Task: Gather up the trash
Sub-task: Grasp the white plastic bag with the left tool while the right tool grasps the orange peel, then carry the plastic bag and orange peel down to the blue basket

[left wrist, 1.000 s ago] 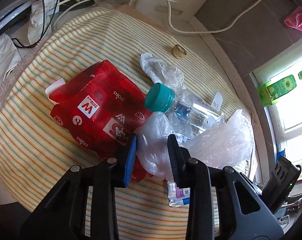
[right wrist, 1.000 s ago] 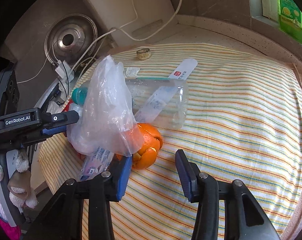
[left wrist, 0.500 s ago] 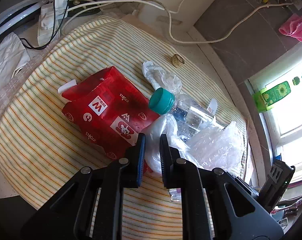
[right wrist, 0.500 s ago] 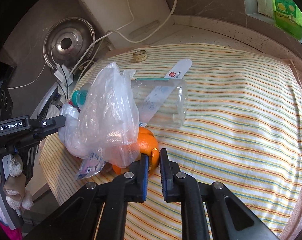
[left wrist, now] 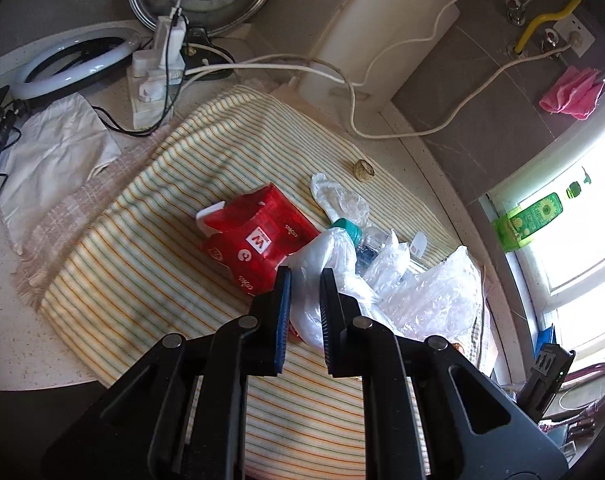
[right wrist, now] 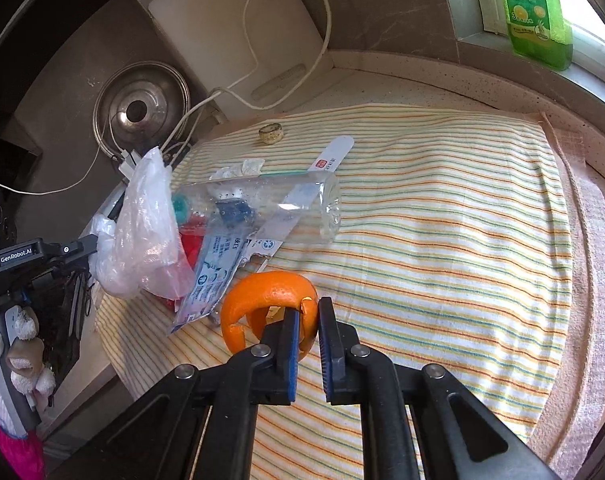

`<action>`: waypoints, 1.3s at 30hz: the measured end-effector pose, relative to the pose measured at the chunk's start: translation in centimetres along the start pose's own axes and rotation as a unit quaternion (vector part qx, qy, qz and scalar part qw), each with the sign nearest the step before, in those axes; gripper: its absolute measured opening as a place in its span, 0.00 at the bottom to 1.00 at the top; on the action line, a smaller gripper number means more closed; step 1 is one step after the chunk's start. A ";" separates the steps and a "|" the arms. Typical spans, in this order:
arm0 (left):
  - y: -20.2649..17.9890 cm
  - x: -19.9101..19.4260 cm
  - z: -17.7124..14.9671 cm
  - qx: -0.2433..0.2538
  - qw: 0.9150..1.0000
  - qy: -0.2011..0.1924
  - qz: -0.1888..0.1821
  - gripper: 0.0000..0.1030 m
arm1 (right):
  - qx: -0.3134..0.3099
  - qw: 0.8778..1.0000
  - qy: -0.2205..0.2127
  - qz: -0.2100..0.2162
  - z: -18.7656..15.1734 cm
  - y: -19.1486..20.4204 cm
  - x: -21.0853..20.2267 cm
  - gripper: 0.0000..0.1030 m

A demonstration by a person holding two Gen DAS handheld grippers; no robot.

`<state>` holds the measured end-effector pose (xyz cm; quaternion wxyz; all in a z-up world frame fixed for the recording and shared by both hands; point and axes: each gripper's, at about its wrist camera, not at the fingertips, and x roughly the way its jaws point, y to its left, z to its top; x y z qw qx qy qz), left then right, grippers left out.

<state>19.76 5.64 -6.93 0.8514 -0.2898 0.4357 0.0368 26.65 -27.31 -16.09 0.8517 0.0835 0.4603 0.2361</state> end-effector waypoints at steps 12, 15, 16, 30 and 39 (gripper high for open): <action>5.0 -5.7 -1.7 -0.001 1.000 -0.016 0.013 0.12 | 0.018 1.000 -0.019 0.008 -1.7 1.1 -3.3 0.06; 6.1 -6.7 -2.6 0.000 1.000 -0.012 0.011 0.12 | 0.021 0.999 -0.025 0.008 -2.4 1.8 -4.3 0.06; 6.5 -7.0 -2.8 -0.001 1.000 -0.010 0.010 0.12 | 0.022 0.999 -0.027 0.007 -2.7 2.1 -4.6 0.06; 13.5 -11.0 -7.6 0.000 1.000 0.016 0.015 0.12 | 0.012 1.000 -0.018 0.021 -8.7 9.1 -7.2 0.06; 18.3 -11.4 -11.5 -0.005 0.998 0.048 0.035 0.12 | -0.011 0.999 0.013 0.028 -13.1 14.1 -6.2 0.06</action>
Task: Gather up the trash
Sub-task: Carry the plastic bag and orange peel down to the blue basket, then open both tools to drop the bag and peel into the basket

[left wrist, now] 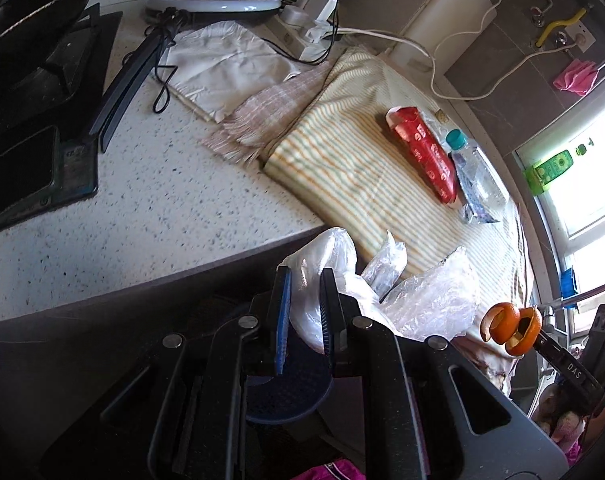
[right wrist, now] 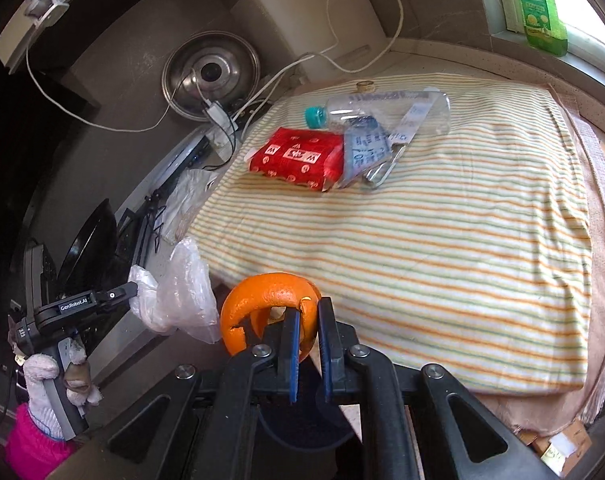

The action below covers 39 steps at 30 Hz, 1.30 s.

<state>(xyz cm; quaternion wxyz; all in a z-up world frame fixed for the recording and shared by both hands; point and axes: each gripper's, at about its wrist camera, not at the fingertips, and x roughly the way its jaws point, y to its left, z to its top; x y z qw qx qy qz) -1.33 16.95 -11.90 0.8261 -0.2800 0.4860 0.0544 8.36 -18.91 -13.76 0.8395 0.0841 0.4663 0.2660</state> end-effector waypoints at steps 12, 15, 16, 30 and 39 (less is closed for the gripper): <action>4.1 4.8 -5.8 0.015 0.997 0.071 0.037 0.12 | -0.029 0.997 0.067 -0.002 -5.9 4.2 4.5 0.06; 4.3 6.0 -7.1 0.043 0.994 0.079 0.059 0.12 | -0.039 0.996 0.086 -0.008 -7.4 4.7 5.9 0.06; 4.3 6.4 -7.5 0.051 0.993 0.082 0.065 0.12 | -0.044 0.995 0.092 -0.012 -7.9 4.9 6.4 0.06; 3.5 11.6 -11.5 0.118 0.979 0.138 0.093 0.12 | -0.051 0.984 0.161 -0.052 -12.8 4.3 11.9 0.06; 2.9 13.5 -10.4 0.125 0.977 0.148 0.091 0.12 | -0.054 0.980 0.179 -0.066 -14.0 4.1 13.9 0.06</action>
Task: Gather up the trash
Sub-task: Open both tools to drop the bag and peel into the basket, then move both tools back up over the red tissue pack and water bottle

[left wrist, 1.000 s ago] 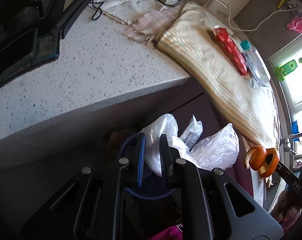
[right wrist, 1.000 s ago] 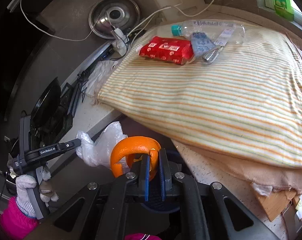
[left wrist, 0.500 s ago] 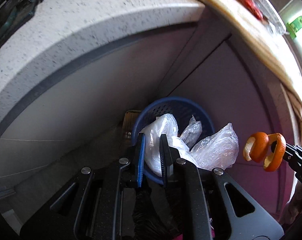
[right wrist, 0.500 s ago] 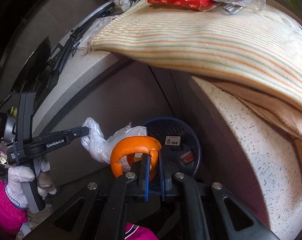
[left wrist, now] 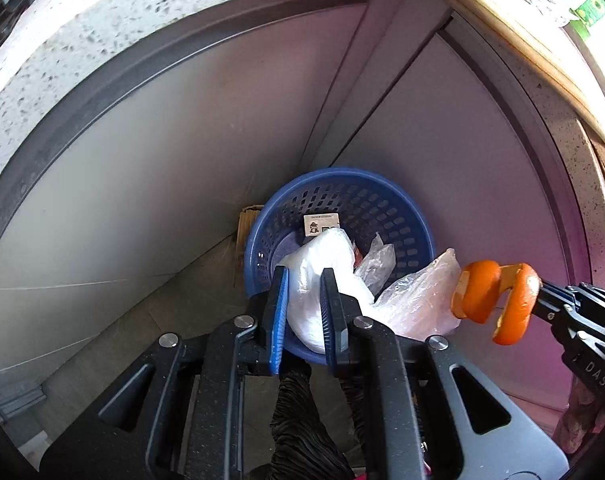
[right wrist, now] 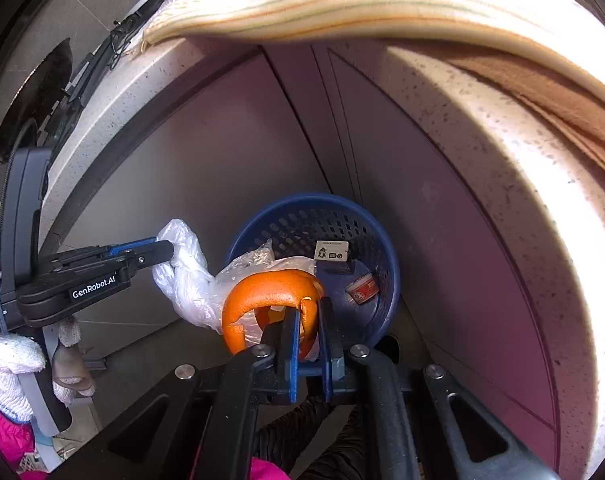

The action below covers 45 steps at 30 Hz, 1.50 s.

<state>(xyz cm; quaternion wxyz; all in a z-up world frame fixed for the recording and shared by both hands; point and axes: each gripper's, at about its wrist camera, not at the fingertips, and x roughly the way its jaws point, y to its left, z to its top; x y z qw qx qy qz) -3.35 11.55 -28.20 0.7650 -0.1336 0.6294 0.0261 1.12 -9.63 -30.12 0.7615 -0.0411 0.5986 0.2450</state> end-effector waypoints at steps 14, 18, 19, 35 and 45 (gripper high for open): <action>-0.5 -1.1 -0.2 -0.002 1.000 -0.004 -0.011 0.35 | -0.002 1.000 0.001 -0.002 0.5 0.5 0.9 0.29; -0.2 -1.8 0.0 -0.006 1.000 -0.009 -0.012 0.35 | -0.003 1.000 -0.003 -0.004 0.8 0.5 0.6 0.29; -0.1 -2.0 0.1 -0.007 1.000 -0.011 -0.012 0.35 | -0.002 1.000 -0.003 -0.003 0.8 0.5 0.5 0.29; -0.6 -8.5 2.6 -0.002 0.995 -0.091 -0.049 0.35 | -0.006 0.997 -0.075 0.004 2.2 0.6 -6.4 0.45; -3.3 -12.0 7.0 -0.012 0.989 -0.136 -0.055 0.55 | -0.019 0.987 -0.158 -0.009 5.5 -2.4 -14.1 0.70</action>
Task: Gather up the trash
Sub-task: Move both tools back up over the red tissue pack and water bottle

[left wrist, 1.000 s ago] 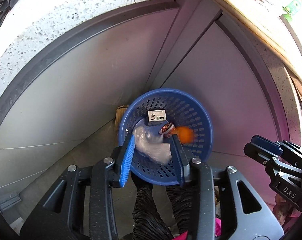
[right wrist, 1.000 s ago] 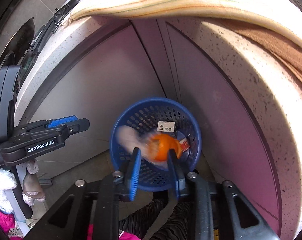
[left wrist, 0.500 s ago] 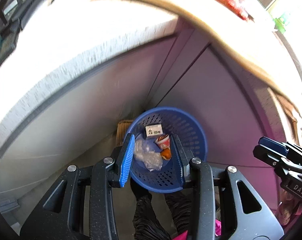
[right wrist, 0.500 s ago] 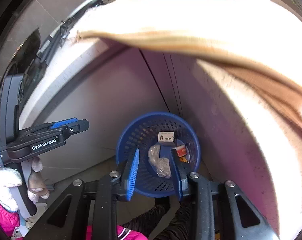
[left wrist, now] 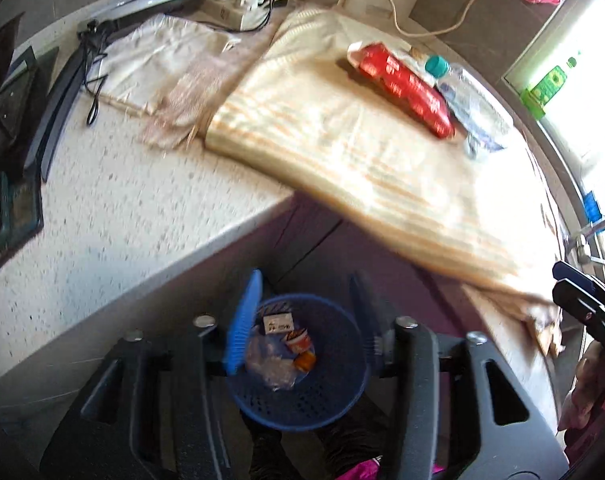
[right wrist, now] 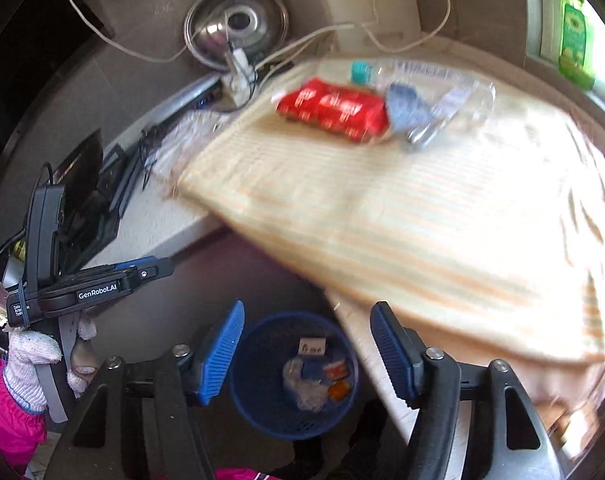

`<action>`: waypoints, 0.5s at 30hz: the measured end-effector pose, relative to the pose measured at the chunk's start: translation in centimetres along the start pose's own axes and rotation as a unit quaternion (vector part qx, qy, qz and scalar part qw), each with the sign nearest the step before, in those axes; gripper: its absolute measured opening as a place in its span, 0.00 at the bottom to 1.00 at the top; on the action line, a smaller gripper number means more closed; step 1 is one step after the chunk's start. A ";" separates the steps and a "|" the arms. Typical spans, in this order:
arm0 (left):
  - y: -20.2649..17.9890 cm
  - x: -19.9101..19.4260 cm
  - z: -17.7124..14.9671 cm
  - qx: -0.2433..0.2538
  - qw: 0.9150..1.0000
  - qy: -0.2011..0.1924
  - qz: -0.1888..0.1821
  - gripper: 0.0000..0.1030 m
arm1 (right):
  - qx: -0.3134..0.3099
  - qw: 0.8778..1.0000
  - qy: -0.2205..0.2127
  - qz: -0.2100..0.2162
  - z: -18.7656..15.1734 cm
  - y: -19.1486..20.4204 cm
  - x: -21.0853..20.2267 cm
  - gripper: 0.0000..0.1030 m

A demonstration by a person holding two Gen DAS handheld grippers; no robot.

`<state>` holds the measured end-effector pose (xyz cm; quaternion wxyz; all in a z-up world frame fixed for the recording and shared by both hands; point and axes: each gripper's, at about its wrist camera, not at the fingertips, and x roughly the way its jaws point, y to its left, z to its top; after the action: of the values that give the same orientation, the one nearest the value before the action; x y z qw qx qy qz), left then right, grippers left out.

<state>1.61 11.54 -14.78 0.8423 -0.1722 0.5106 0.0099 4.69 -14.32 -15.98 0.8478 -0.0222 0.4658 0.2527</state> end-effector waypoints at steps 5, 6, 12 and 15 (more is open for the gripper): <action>-2.3 0.5 3.4 -0.021 1.000 -0.015 -0.011 0.63 | -0.024 0.999 -0.028 -0.013 4.3 -3.7 -1.7 0.79; -2.7 0.5 4.1 -0.024 0.999 -0.017 -0.013 0.63 | -0.031 0.999 -0.032 -0.018 5.3 -4.4 -1.9 0.80; -5.5 1.8 8.4 -0.042 0.998 -0.030 -0.024 0.63 | -0.071 0.996 -0.047 -0.027 11.3 -8.9 -2.0 0.84; -6.4 2.9 10.1 -0.061 0.997 -0.032 -0.026 0.63 | -0.076 0.996 -0.049 -0.016 14.2 -11.3 -1.7 0.88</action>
<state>12.94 8.07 -11.24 0.8459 -0.2360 0.4776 0.0244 20.04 -20.99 -8.80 0.8694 -0.0817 0.4028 0.2742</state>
